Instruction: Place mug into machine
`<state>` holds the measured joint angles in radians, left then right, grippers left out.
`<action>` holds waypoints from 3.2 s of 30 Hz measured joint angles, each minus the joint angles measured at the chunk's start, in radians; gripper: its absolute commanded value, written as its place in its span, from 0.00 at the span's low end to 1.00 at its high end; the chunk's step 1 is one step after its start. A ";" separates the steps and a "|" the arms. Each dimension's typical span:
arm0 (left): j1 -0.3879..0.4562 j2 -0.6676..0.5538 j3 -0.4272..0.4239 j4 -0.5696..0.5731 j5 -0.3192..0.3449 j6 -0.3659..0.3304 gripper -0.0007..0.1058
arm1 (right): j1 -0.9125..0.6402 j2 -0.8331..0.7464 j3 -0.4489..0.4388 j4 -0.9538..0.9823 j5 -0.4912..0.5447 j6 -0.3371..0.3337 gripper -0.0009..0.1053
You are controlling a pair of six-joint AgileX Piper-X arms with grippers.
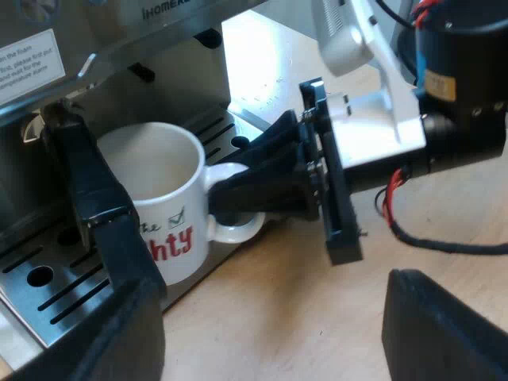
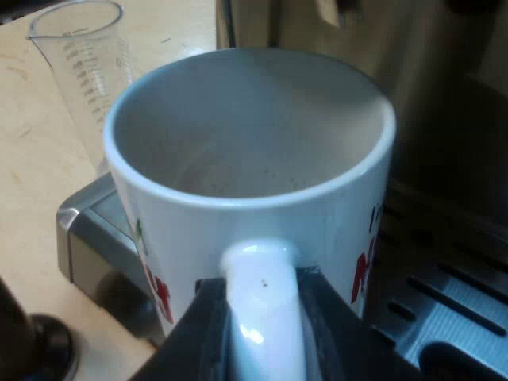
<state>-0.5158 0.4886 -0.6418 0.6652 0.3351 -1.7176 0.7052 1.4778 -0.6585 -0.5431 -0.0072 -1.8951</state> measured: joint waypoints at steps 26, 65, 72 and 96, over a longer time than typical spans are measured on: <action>0.000 0.000 0.000 0.000 0.000 0.000 0.58 | 0.003 0.068 -0.014 -0.089 0.083 0.026 0.01; 0.000 0.000 0.000 0.000 0.000 0.000 0.58 | 0.003 -0.055 -0.011 0.001 0.147 0.058 0.47; 0.000 0.000 0.000 0.000 0.000 0.000 0.58 | 0.003 -0.048 0.046 -0.020 0.147 0.106 0.47; 0.000 0.000 0.000 0.000 0.000 0.000 0.58 | 0.003 0.186 -0.023 -0.298 0.131 0.074 0.47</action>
<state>-0.5158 0.4886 -0.6418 0.6652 0.3351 -1.7176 0.7079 1.6636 -0.6817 -0.8415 0.1236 -1.8210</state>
